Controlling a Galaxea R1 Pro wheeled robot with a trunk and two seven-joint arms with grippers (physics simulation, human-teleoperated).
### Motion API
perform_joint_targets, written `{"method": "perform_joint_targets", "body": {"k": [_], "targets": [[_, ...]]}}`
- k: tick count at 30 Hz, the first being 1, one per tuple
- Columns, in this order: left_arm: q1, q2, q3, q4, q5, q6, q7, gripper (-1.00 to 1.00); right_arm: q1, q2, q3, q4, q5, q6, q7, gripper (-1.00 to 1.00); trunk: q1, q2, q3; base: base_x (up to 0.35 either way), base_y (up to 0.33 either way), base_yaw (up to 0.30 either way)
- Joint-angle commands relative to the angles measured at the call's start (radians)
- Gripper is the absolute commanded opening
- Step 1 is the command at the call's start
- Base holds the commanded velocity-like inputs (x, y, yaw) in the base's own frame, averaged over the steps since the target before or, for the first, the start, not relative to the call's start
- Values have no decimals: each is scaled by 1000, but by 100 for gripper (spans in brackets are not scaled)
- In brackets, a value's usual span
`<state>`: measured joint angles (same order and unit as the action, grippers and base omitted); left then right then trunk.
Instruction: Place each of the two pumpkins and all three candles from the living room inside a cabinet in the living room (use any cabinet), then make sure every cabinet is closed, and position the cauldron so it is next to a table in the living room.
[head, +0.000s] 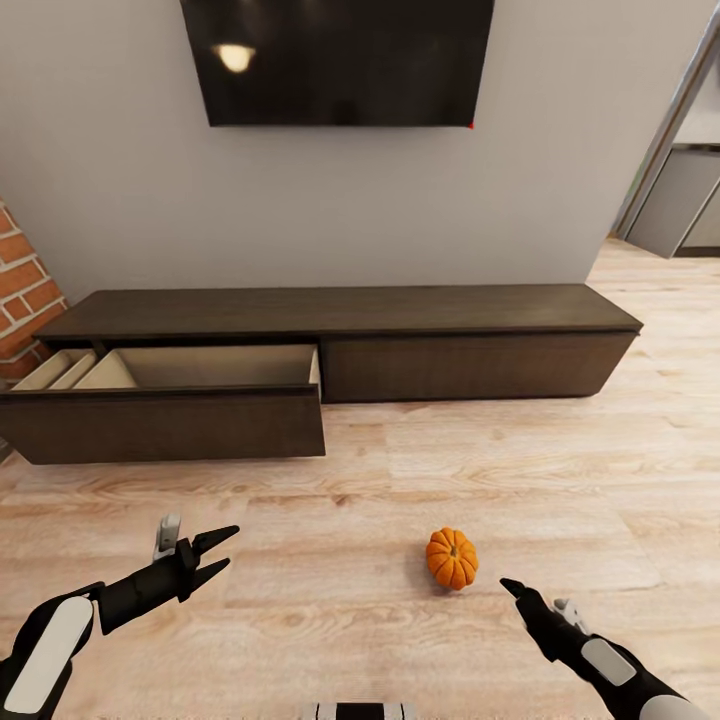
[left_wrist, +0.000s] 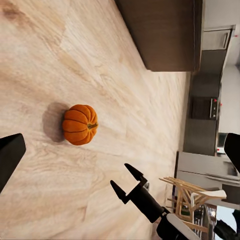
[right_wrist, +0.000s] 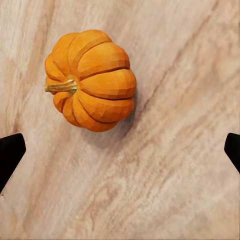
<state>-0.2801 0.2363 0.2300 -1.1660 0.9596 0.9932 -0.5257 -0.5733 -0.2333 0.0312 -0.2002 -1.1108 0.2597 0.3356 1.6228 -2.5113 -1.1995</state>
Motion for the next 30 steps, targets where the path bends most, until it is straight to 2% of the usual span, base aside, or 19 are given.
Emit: {"method": "perform_joint_targets", "body": {"k": [1,2,7,14,22,30], "targets": [[-1,-1,2,0,-3,5,-5,100,0,-1,4,0,-8,4,24,100,0,-1,-5,0,0,0],[-1,-1,2,0,-4,5,-5,100,0,-3,5,1,-8,7,57,100,1,-1,-9,0,0,0],[-1,-1,2,0,-3,5,-5,100,0,-6,6,1,-7,11,100,100,2,-2,-20,0,0,0],[-1,3,2,-6,-2,5,-6,100,0,-4,6,1,-7,10,104,100,2,-2,-20,4,0,0],[-2,4,2,-6,-2,5,-7,100,0,-1,6,-1,-4,4,105,100,2,-2,-20,247,0,0],[-2,4,2,-6,-2,5,-7,100,0,-2,6,-2,-4,3,105,100,2,-2,-20,45,0,0]]}}
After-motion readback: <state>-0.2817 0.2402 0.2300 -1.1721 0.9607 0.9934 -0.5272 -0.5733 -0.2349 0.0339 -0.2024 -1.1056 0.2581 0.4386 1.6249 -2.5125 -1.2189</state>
